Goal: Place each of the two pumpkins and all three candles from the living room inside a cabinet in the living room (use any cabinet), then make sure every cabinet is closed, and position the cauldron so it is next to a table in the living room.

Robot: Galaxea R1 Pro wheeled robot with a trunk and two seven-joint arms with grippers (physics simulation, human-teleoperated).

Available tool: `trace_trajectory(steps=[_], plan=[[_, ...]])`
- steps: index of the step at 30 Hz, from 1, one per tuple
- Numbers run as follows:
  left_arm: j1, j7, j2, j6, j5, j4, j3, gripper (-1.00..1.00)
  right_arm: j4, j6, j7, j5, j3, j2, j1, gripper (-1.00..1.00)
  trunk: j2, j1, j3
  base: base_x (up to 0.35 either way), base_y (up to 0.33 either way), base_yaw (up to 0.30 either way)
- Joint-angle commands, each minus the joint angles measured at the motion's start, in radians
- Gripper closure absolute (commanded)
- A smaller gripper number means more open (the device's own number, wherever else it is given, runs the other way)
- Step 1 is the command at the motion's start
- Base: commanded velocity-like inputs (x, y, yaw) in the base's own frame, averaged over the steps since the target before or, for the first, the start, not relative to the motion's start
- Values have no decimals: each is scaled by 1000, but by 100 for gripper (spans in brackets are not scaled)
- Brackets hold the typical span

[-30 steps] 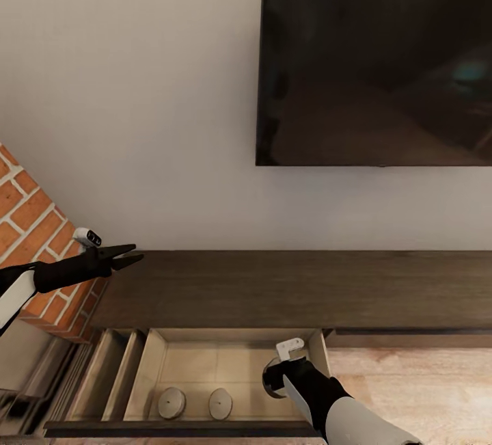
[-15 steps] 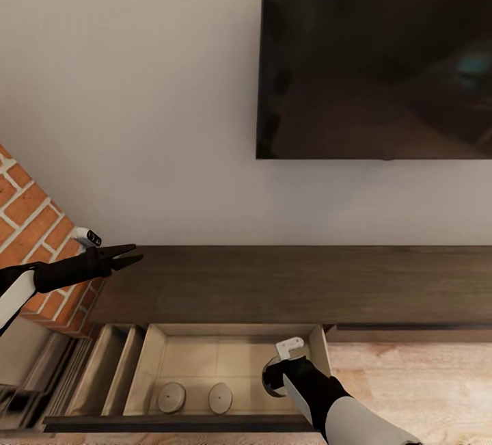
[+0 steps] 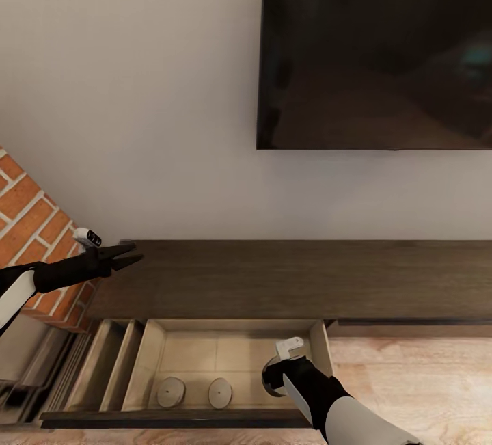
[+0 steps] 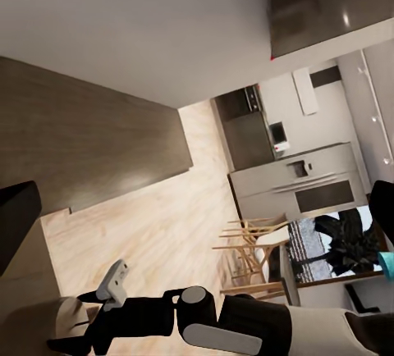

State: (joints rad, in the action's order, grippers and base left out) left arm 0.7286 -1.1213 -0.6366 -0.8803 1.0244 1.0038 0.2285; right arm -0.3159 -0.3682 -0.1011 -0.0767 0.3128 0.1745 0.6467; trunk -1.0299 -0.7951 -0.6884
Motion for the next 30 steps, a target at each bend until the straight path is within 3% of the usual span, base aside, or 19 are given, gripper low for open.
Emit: trace_trajectory(steps=[1,19,30], plan=[[0,0,0,0,0,0,0,-100,0,0,-1,0,0,0,0,100,-7,-4,-5,0,0,0],[0,0,0,0,0,1,0,-100,-1,2,0,0,0,0,0,100,-133,-73,-90,0,0,0],[0,0,0,0,0,1,0,-100,-2,10,3,1,-1,-2,-1,100,-210,-115,-126,0,0,0]])
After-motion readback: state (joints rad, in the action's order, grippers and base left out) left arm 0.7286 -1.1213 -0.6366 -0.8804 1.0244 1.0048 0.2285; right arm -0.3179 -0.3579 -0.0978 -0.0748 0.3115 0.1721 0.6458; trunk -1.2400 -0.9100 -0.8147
